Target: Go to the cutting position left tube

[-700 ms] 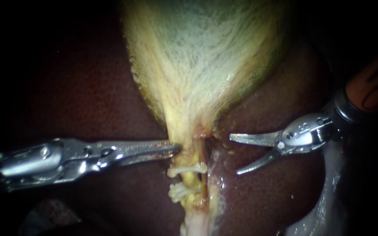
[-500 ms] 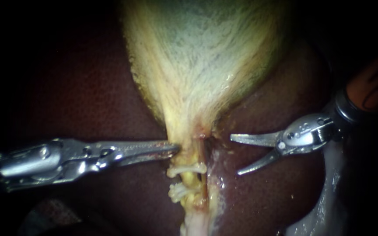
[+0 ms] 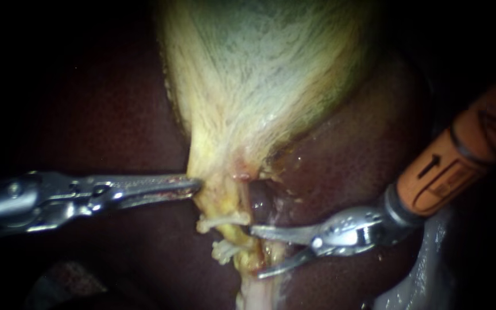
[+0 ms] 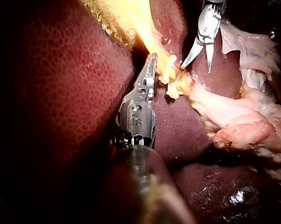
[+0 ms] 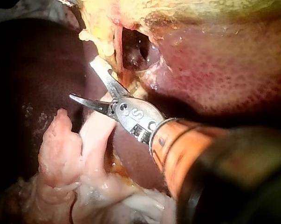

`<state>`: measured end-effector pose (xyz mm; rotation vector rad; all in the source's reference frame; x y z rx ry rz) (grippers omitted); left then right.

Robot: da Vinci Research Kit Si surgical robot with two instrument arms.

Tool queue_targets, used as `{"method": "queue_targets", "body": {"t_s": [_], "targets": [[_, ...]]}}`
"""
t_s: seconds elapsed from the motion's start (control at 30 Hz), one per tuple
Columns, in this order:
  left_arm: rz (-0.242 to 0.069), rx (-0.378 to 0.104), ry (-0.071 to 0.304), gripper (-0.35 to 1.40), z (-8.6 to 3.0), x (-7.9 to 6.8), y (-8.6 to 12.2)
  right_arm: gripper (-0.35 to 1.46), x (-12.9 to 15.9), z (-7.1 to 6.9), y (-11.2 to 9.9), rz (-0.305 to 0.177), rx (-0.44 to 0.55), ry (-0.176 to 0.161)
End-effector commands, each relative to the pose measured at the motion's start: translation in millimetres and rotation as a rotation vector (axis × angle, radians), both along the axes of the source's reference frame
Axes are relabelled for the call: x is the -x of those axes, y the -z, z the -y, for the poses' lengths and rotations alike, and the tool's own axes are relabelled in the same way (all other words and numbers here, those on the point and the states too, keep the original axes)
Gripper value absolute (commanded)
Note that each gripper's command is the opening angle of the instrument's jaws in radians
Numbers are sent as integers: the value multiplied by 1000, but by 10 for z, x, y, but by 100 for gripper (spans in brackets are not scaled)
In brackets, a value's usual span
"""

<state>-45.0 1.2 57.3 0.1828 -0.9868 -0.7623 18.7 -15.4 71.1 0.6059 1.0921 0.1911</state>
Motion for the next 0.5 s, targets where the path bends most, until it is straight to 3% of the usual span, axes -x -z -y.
{"method": "queue_targets", "body": {"t_s": [0.03, 0.27, 0.5], "targets": [[0, 0, 1, -35, 0, 0, 0, 143, -2, 3, -3, 5, -3, 6], [-1, 0, 2, -35, 1, 1, 3, 141, 2, -3, -15, 43, 5, 1], [-1, 1, 7, -35, 5, 3, 11, 141, 14, -19, -29, 93, 31, -31]]}}
